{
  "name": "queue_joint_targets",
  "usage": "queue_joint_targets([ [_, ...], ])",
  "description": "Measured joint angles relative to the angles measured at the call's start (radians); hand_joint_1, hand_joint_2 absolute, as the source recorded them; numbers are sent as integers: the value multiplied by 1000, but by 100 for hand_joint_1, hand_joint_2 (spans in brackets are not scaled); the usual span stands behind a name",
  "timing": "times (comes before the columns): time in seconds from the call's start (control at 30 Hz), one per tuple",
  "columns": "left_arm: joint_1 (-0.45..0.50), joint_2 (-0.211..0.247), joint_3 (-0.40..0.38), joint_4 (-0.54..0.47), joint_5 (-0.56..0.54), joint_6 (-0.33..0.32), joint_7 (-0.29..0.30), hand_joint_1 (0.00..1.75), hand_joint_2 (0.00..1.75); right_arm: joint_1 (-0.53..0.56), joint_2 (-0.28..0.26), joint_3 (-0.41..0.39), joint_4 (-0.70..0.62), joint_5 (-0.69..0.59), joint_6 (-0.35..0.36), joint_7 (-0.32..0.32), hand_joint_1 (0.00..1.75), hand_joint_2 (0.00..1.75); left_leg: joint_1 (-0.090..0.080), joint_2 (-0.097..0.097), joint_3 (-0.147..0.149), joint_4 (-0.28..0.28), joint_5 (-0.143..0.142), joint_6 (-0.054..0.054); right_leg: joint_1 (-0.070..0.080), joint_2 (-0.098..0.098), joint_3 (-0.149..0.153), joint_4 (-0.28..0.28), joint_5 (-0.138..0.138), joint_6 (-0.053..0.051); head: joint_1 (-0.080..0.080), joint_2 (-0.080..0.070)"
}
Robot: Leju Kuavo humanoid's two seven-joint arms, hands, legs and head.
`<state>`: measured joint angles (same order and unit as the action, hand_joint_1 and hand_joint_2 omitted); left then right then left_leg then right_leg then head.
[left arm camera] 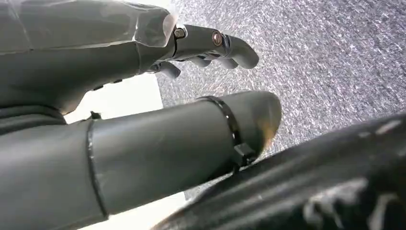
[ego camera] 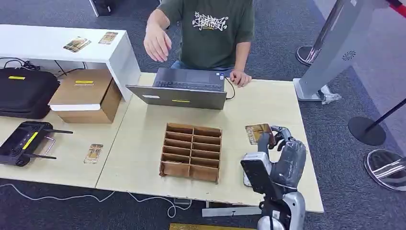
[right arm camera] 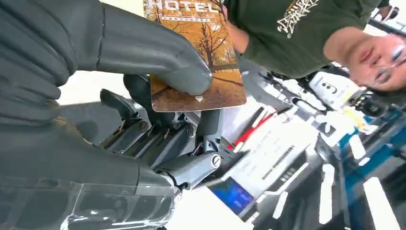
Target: Pass the card to the sensor for recognition and then transmit it.
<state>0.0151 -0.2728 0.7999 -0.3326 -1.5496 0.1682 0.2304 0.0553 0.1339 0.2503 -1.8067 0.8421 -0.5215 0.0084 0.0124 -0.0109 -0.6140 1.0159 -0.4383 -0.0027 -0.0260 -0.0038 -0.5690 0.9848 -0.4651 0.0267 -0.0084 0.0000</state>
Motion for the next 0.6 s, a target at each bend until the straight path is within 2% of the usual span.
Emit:
queue_joint_targets([
  [0.1,-1,0,11,1,0,3,1,0,0,0,18,-42,0,-94,-10,-21,171,175,0,0,0,0,0,0,0,0,0,0,0,0,0,0],
  [0.3,-2,0,25,3,0,13,6,0,0,-1,40,-105,1,-161,-34,-39,171,175,0,0,0,0,0,0,0,0,0,0,0,0,0,0],
  [0.47,-2,-1,27,3,0,19,7,0,0,-17,48,-135,11,-158,-41,-48,171,175,0,0,0,0,0,0,0,0,0,0,0,0,0,0],
  [0.6,-3,-2,27,3,0,23,8,0,0,-47,48,-151,28,-102,-56,-55,169,175,0,0,0,0,0,0,0,0,0,0,0,0,0,0],
])
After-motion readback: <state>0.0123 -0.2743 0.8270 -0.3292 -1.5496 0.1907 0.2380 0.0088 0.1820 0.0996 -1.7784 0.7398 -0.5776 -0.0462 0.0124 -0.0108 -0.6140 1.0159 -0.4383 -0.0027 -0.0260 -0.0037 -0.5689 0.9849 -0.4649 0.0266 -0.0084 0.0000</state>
